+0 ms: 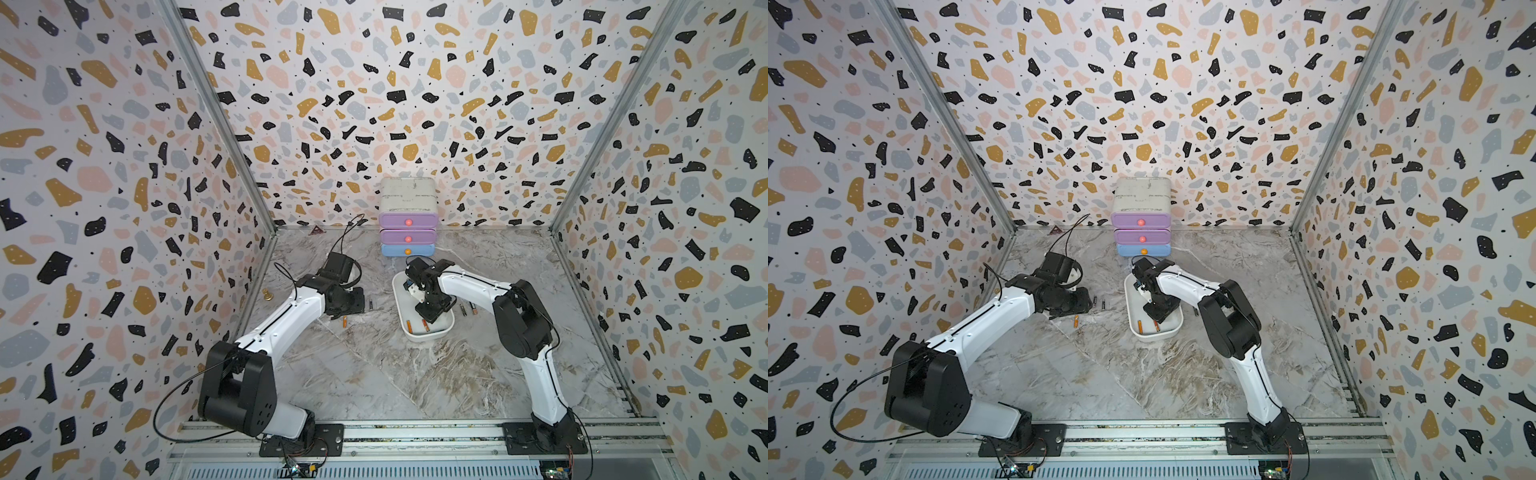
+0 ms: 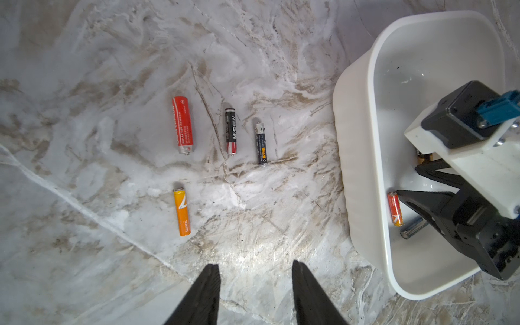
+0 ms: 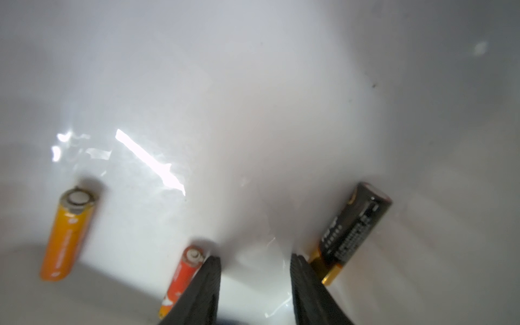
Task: Take the batteries out of the storage box
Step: Pick up the battery from the storage box.
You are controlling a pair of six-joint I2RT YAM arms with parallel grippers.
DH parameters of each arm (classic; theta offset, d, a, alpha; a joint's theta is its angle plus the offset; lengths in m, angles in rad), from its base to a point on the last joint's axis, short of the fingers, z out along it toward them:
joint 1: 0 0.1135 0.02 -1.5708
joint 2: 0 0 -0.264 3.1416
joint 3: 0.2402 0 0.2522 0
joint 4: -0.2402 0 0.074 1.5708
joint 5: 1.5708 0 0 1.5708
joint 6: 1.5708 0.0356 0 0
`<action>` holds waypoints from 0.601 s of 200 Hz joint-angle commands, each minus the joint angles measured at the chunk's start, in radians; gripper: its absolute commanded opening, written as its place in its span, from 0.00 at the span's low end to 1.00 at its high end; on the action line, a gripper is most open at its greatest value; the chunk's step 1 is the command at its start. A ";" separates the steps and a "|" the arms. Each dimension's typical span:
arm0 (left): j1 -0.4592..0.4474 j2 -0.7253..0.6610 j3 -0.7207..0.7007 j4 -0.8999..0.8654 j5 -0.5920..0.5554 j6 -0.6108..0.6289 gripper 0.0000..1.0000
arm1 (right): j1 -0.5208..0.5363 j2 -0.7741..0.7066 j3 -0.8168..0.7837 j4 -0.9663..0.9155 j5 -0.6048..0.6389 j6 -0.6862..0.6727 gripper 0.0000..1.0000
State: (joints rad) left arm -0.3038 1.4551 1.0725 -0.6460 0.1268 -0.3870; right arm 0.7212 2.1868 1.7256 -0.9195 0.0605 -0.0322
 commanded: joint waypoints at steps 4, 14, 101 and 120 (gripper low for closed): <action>-0.004 0.004 0.022 -0.002 -0.004 0.008 0.46 | 0.003 -0.078 0.054 -0.055 -0.028 0.049 0.46; -0.004 0.005 0.022 -0.003 -0.006 0.008 0.46 | 0.003 -0.096 0.060 -0.057 -0.029 0.067 0.47; -0.004 0.004 0.010 -0.003 -0.013 0.008 0.46 | 0.003 0.010 0.176 -0.035 0.193 0.178 0.52; -0.003 0.004 0.009 -0.004 -0.013 0.008 0.46 | 0.003 0.050 0.203 -0.035 0.221 0.195 0.52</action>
State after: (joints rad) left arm -0.3038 1.4555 1.0737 -0.6491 0.1226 -0.3855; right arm 0.7212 2.1899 1.8862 -0.9371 0.2092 0.1184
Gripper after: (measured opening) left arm 0.459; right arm 0.519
